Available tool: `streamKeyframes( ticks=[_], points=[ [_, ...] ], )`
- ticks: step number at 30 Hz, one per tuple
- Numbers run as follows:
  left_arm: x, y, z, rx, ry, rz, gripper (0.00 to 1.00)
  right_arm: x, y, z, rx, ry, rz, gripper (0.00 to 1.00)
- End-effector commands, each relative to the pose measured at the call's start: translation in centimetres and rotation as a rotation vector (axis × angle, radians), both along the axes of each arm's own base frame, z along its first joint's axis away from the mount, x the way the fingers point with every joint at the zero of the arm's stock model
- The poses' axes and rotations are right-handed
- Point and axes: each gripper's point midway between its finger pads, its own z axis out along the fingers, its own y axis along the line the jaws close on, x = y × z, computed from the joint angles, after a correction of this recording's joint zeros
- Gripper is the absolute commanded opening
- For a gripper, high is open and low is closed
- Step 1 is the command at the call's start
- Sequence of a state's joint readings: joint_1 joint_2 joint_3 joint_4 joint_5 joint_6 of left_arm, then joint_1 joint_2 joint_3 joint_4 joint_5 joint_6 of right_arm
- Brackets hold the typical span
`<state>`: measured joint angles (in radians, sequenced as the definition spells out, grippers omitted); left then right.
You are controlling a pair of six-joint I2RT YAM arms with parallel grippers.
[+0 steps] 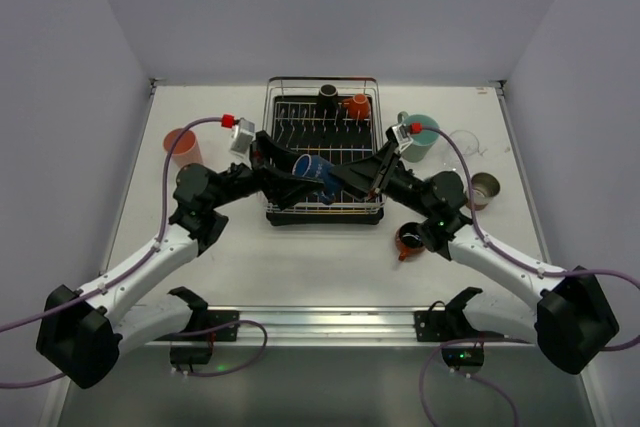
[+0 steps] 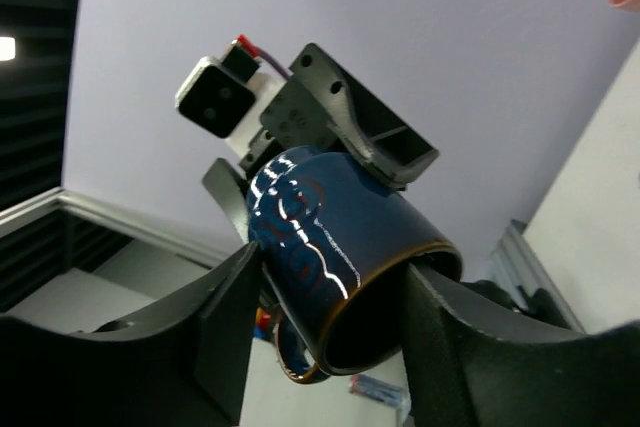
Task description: Unload the cups from the dish rack
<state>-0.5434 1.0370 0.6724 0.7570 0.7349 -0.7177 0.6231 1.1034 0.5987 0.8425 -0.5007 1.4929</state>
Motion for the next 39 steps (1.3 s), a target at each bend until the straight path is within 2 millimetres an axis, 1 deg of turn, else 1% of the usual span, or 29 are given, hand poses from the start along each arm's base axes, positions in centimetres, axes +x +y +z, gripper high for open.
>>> streamKeyframes(
  ticks=[1, 4, 5, 8, 10, 11, 14, 15, 17, 18, 19, 20, 21, 22, 23, 24, 25, 26, 27, 28, 29, 30, 31, 32, 33, 35, 36, 38, 39],
  points=[
    [-2.0, -0.2, 2.6, -0.065, -0.114, -0.038, 0.12, -1.9, -0.2, 3.2, 0.146, -0.078, 0.083, 0.54],
    [-2.0, -0.3, 2.4, -0.064, -0.121, -0.027, 0.12, -2.2, -0.3, 3.4, 0.185, -0.081, 0.095, 0.45],
    [-1.9, -0.4, 2.3, -0.063, -0.126, -0.018, 0.11, -2.2, -0.3, 3.5, 0.189, -0.083, 0.094, 0.39],
    [-1.9, -0.7, 1.6, -0.044, -0.120, -0.016, 0.12, -2.7, -0.6, 4.2, 0.217, -0.114, 0.097, 0.33],
    [-1.9, -0.9, 1.0, -0.030, -0.111, -0.020, 0.16, -3.0, -0.8, 4.7, 0.236, -0.135, 0.096, 0.25],
    [-1.8, -0.9, 0.7, -0.024, -0.111, -0.013, 0.20, -3.1, -1.0, 5.0, 0.243, -0.149, 0.091, 0.15],
    [-1.2, -1.0, -0.3, 0.018, -0.098, 0.018, 0.48, -3.5, -1.4, 5.3, 0.242, -0.159, 0.078, 0.03],
    [-1.0, -0.9, -0.9, 0.043, -0.078, 0.030, 0.69, -3.2, -1.2, 4.8, 0.214, -0.151, 0.064, 0.00],
    [-0.6, -0.7, -1.0, 0.070, -0.093, 0.067, 0.84, -3.3, -1.5, 4.8, 0.191, -0.178, 0.032, 0.00],
    [-0.5, -0.4, -1.6, 0.098, -0.077, 0.079, 0.94, -3.0, -1.3, 3.9, 0.147, -0.152, 0.022, 0.00],
    [-0.4, -0.3, -1.4, 0.108, -0.084, 0.094, 0.98, -3.1, -1.5, 4.3, 0.136, -0.163, 0.010, 0.00],
    [-0.1, 0.0, -1.5, 0.123, -0.097, 0.121, 1.00, -3.0, -1.5, 4.1, 0.111, -0.161, -0.005, 0.00],
    [0.0, 0.2, -1.5, 0.137, -0.103, 0.132, 1.00, -2.4, -1.2, 2.7, 0.044, -0.144, -0.028, 0.00],
    [-0.3, 0.6, -1.2, 0.158, -0.100, 0.145, 1.00, -2.7, -1.5, 3.0, 0.027, -0.164, -0.041, 0.00],
    [0.1, 1.0, -1.1, 0.179, -0.124, 0.180, 1.00, -2.5, -1.6, 2.4, -0.019, -0.194, -0.070, 0.00],
    [-0.1, 1.6, -1.5, 0.216, -0.103, 0.197, 1.00, -2.1, -1.5, 0.4, -0.097, -0.149, -0.079, 0.00],
    [-0.1, 2.0, -0.8, 0.226, -0.112, 0.224, 1.00, -2.1, -1.6, -0.3, -0.144, -0.153, -0.093, 0.00],
    [0.7, 2.8, -0.4, 0.247, -0.120, 0.288, 1.00, -2.3, -2.1, -0.7, -0.210, -0.226, -0.122, 0.00],
    [0.6, 3.7, -1.1, 0.288, -0.082, 0.322, 1.00, -2.5, -2.2, -3.5, -0.335, -0.158, -0.110, 0.00],
    [1.0, 4.3, -0.3, 0.301, -0.084, 0.365, 1.00, -2.7, -2.5, -4.9, -0.406, -0.153, -0.110, 0.00],
    [1.9, 5.5, -0.6, 0.332, -0.050, 0.448, 1.00, -3.0, -3.0, -6.1, -0.495, -0.215, -0.113, 0.00],
    [2.0, 6.3, -2.0, 0.398, -0.002, 0.477, 1.00, -3.7, -3.6, -9.0, -0.637, -0.147, -0.098, 0.00],
    [2.2, 7.0, -1.6, 0.418, -0.001, 0.516, 1.00, -4.2, -4.0, -10.5, -0.710, -0.140, -0.090, 0.00],
    [3.1, 8.1, -2.0, 0.451, 0.021, 0.590, 1.00, -4.6, -4.3, -11.7, -0.783, -0.163, -0.079, 0.00],
    [3.2, 8.9, -3.4, 0.508, 0.056, 0.620, 1.00, -5.7, -4.9, -13.7, -0.887, -0.135, -0.064, 0.00],
    [4.1, 10.7, -4.1, 0.558, 0.076, 0.726, 1.00, -6.5, -5.4, -15.4, -0.984, -0.133, -0.052, 0.00],
    [4.2, 11.4, -4.9, 0.583, 0.090, 0.755, 1.00, -7.0, -6.1, -16.9, -1.074, -0.121, -0.058, 0.00],
    [4.8, 12.8, -5.3, 0.597, 0.099, 0.840, 1.00, -7.3, -7.3, -18.9, -1.188, -0.102, -0.073, 0.00],
    [5.0, 13.3, -6.1, 0.612, 0.108, 0.864, 1.00, -6.8, -7.8, -20.2, -1.268, -0.098, -0.103, 0.00]
  ],
)
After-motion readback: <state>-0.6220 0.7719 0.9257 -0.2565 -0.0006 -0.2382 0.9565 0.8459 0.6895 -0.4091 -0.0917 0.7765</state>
